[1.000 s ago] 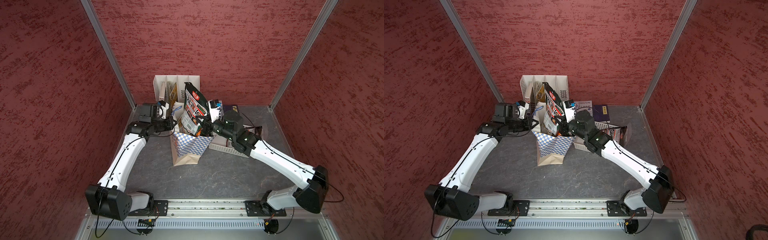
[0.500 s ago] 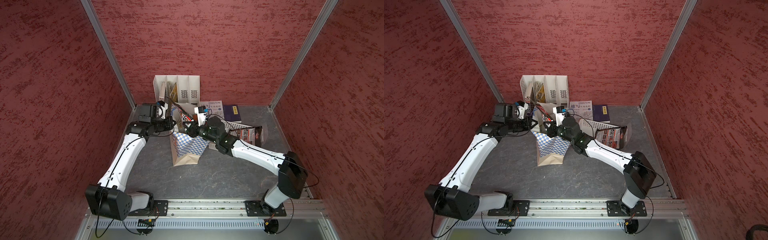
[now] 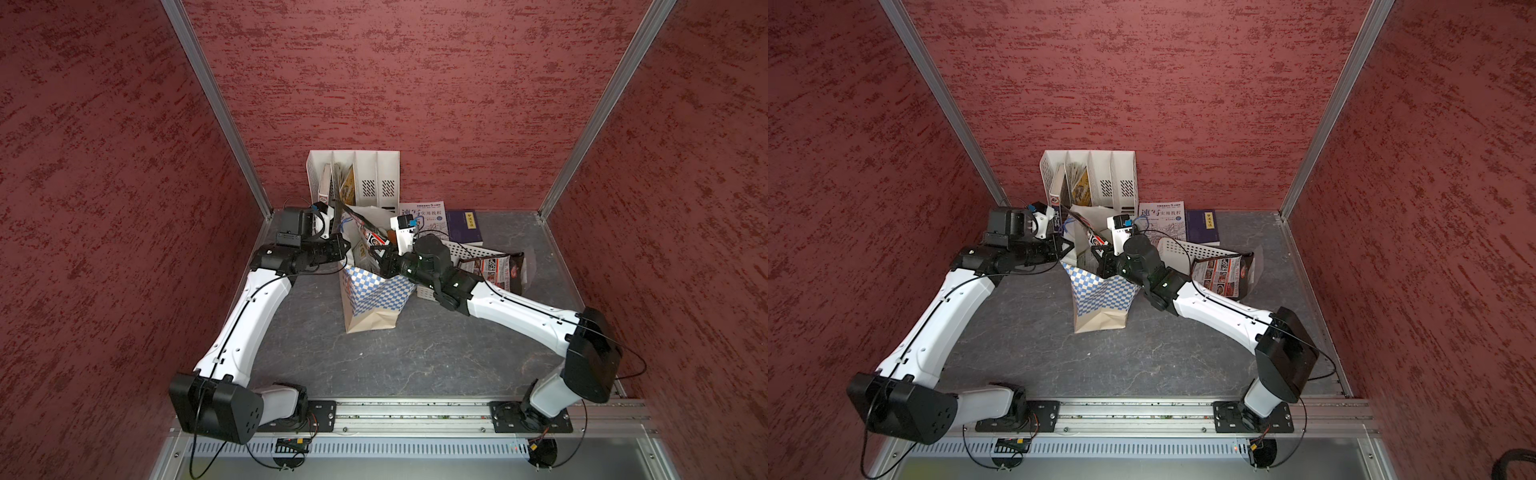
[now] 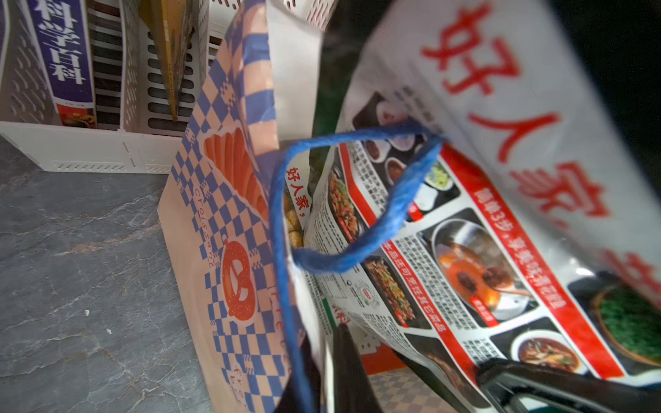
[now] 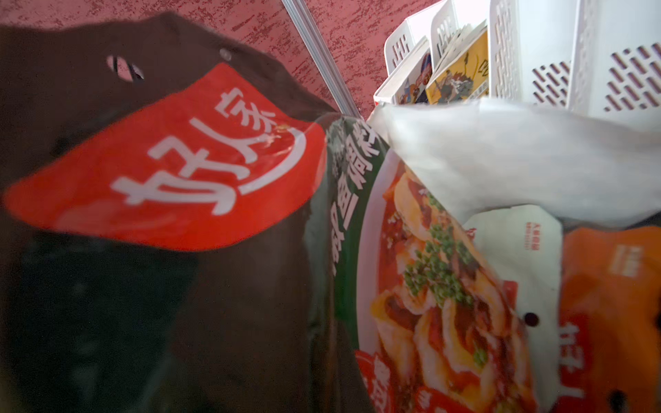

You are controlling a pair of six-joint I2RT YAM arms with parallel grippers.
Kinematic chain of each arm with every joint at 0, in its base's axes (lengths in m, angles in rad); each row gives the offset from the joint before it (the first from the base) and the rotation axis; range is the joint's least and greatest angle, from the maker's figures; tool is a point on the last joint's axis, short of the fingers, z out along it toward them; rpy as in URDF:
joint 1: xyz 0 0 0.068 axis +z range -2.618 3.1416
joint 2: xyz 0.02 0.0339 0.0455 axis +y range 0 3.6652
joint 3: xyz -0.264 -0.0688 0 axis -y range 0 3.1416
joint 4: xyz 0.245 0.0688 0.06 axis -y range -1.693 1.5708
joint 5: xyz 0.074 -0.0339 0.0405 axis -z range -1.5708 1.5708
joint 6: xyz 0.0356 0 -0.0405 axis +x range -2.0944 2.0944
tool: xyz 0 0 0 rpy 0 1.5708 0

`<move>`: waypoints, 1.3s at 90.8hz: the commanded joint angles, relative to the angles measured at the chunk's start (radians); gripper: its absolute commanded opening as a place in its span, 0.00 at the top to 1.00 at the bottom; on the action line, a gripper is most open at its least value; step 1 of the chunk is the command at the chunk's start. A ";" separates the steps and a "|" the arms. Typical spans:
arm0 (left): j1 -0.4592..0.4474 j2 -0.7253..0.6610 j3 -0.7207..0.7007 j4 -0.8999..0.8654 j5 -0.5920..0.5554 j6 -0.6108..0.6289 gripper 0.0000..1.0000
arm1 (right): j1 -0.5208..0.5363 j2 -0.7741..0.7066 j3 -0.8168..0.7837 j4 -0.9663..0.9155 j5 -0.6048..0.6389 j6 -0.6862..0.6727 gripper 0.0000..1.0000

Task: Place the condiment packets inside the bag
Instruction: Place the condiment packet in the paper bag.

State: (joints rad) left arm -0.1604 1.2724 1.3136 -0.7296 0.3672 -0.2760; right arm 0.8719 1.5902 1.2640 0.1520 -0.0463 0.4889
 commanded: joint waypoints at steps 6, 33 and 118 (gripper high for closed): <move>0.030 -0.084 -0.032 0.044 -0.051 -0.049 0.70 | 0.010 -0.064 0.064 -0.008 0.032 -0.076 1.00; 0.059 -0.153 -0.052 -0.012 -0.091 -0.061 0.43 | 0.010 -0.101 0.088 0.105 -0.009 -0.045 1.00; 0.174 -0.227 -0.207 -0.001 0.027 -0.072 0.82 | 0.047 0.060 0.236 0.170 -0.036 0.037 1.00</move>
State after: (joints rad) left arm -0.0002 1.0557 1.1252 -0.7624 0.3706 -0.3630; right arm 0.9089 1.7172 1.4784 0.2520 -0.1242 0.5640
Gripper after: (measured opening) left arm 0.216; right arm 0.052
